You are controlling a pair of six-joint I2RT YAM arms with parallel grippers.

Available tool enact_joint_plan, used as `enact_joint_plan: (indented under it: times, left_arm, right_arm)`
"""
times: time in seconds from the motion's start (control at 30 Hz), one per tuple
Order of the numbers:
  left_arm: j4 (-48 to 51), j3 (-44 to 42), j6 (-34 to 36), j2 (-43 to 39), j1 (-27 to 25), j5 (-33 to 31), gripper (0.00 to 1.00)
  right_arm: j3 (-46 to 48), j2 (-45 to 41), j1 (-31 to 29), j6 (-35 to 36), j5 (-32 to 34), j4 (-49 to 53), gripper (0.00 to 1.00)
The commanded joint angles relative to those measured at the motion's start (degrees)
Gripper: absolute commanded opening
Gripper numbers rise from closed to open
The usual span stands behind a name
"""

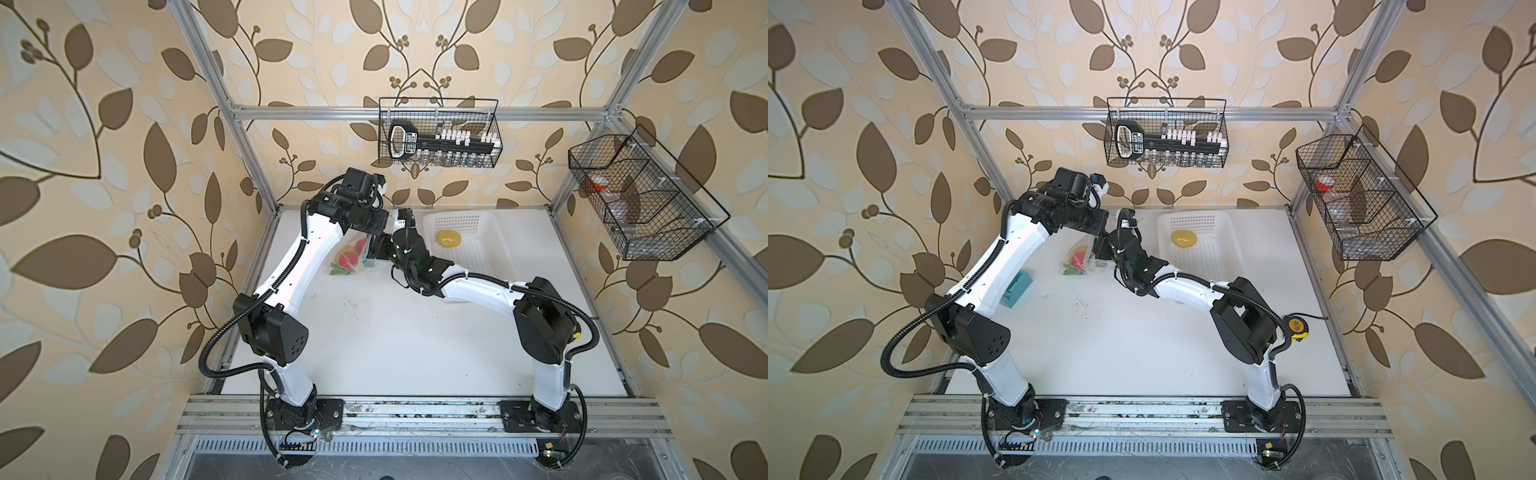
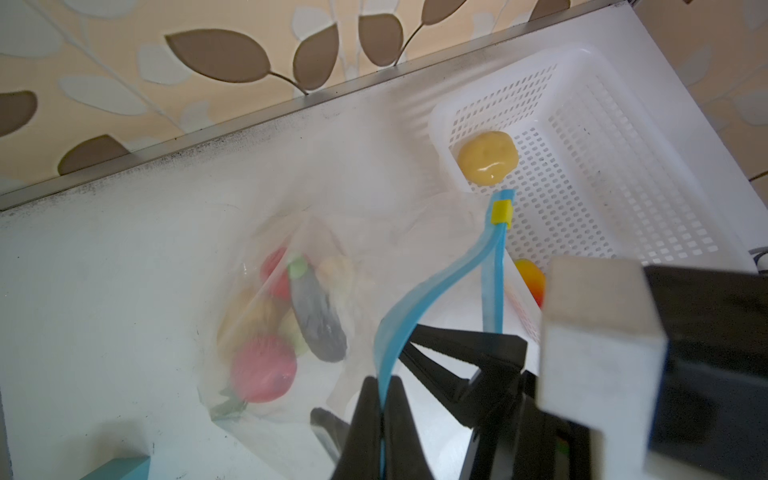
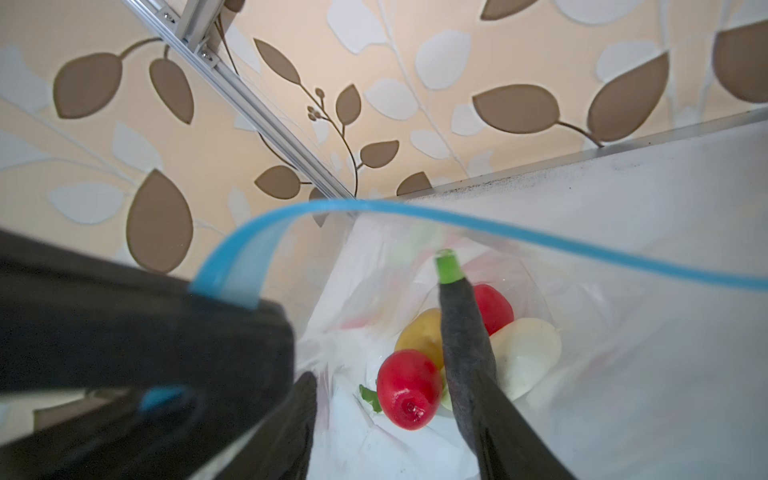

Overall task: Place the food in the zip-top bag and seal the zipper
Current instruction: 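Lower the eggplant into the bag mouth beside the left gripper and release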

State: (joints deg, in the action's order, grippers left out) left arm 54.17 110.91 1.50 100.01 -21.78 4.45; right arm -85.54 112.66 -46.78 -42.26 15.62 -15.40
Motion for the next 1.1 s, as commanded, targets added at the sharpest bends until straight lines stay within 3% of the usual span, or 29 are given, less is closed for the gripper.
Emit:
enact_joint_plan:
  times: [0.0, 0.4, 0.63, 0.9, 1.07]
  left_arm:
    - [-1.4, 2.3, 0.1, -1.0, -0.4, 1.0, 0.00]
    - [-2.1, 1.8, -0.1, -0.8, -0.4, 0.6, 0.00]
    - [-2.4, 1.4, -0.1, -0.7, -0.4, 0.3, 0.00]
    - [-2.7, 0.6, 0.1, -0.9, -0.4, -0.4, 0.00]
    - [-2.8, 0.5, 0.1, -0.8, -0.4, -0.7, 0.00]
  right_arm:
    - [-1.1, 0.4, 0.7, -0.5, -2.0, 1.7, 0.63]
    - [2.9, -5.3, 1.0, 0.4, -2.9, -0.7, 0.71]
    - [5.6, -9.3, 1.0, 0.3, -2.6, -1.7, 0.83]
    - [7.4, -11.9, 1.2, -0.2, -2.2, -2.1, 0.83]
    - [7.8, -12.2, 1.8, -1.5, -3.4, -1.8, 0.75]
